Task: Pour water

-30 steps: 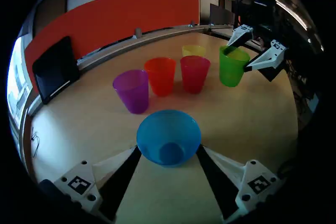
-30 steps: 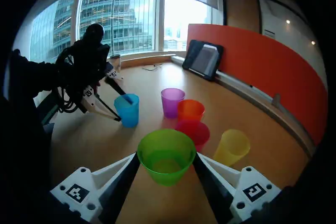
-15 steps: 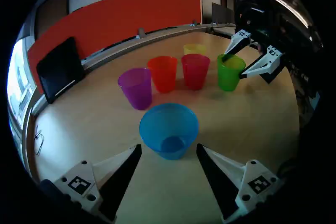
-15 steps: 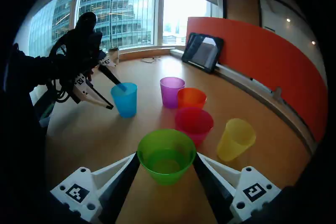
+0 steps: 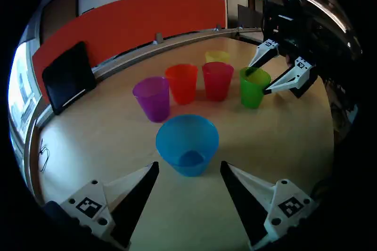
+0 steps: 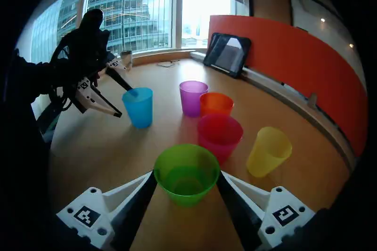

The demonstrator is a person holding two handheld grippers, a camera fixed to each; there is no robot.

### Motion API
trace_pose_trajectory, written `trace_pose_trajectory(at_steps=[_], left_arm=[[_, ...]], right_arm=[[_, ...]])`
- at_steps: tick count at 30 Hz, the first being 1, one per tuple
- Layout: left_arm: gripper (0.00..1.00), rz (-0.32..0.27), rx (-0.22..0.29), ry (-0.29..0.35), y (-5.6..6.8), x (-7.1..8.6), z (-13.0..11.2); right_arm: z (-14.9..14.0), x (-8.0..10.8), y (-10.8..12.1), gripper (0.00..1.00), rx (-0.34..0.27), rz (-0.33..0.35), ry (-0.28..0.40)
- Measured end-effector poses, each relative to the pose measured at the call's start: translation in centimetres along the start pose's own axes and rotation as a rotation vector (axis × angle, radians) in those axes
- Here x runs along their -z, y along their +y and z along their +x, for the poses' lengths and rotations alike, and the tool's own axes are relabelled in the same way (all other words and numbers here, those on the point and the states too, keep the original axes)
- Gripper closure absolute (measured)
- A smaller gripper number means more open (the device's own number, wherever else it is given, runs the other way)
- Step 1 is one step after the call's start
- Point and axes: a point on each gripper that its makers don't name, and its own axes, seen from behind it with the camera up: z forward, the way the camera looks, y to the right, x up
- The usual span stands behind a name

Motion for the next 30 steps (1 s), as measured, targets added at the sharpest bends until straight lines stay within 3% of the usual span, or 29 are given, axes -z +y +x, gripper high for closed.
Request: trace_pose_trajectory(at_steps=[15, 21, 30], left_arm=[[0.03, 0.001, 0.01, -0.004, -0.2, 0.1, -0.4], [0.03, 0.004, 0.015, -0.004, -0.2, 0.3, -0.5], [0.03, 0.023, 0.032, 0.008, -0.4, 1.4, -0.8]], right_arm=[[-0.7, 0.2, 0.3, 0.07, -0.026, -0.016, -0.001], [-1.3, 0.3, 0.3, 0.0, -0.024, -0.032, -0.013], [-1.2, 2.0, 0.4, 0.0, -0.045, -0.067, 0.011]])
